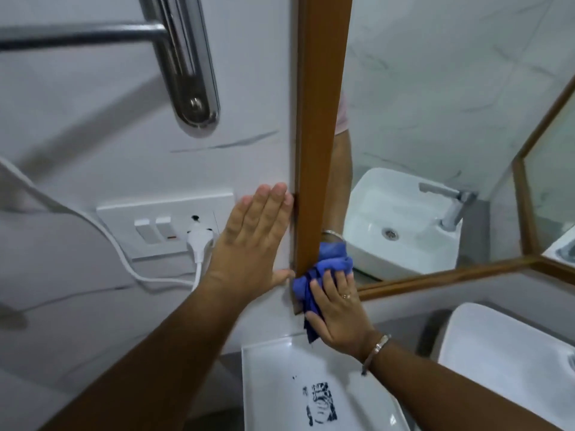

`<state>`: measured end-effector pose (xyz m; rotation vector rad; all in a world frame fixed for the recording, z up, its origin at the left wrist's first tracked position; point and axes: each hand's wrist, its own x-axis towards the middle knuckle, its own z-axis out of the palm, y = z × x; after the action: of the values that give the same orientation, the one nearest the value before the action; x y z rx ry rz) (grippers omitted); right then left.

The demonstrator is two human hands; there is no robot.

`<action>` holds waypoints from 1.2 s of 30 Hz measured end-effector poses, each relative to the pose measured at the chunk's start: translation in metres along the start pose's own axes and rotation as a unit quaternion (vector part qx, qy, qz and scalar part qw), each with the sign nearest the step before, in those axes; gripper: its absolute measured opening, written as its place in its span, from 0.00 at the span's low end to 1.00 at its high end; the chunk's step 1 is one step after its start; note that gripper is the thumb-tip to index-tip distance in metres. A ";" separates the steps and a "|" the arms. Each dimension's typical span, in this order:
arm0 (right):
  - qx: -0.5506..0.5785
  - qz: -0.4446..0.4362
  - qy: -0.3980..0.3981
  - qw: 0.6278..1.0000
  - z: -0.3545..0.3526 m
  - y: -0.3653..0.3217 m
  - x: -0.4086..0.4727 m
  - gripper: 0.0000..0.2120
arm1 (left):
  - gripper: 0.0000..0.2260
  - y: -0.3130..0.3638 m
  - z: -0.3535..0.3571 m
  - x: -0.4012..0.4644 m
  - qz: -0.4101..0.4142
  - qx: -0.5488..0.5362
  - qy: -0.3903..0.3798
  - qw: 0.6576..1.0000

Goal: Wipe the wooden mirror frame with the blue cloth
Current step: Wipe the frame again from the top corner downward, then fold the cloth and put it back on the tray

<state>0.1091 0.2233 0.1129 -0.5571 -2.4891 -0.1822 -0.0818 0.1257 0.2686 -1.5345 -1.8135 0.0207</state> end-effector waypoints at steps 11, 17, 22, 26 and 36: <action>0.131 0.173 0.019 0.976 0.010 -0.018 -0.034 0.31 | 0.50 0.037 0.006 -0.028 -0.054 -0.062 -0.007 0.997; 0.221 0.577 0.154 0.771 0.019 -0.048 -0.021 0.50 | 0.47 0.040 0.011 -0.032 -0.060 -0.084 -0.004 0.995; 0.271 0.671 0.096 0.684 0.031 -0.056 -0.026 0.19 | 0.46 0.041 0.012 -0.052 -0.038 -0.100 -0.015 0.994; 0.368 0.581 0.105 0.719 0.017 -0.050 -0.028 0.09 | 0.41 0.043 0.012 -0.075 -0.013 -0.124 -0.012 0.992; 0.329 0.193 -0.317 0.868 -0.102 -0.007 -0.059 0.12 | 0.23 0.085 0.014 -0.118 0.121 -0.434 -0.329 0.830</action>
<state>0.2015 0.1716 0.1635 -0.8825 -2.7112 1.1336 -0.0174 0.0551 0.1582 -2.6522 -2.2925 -0.2084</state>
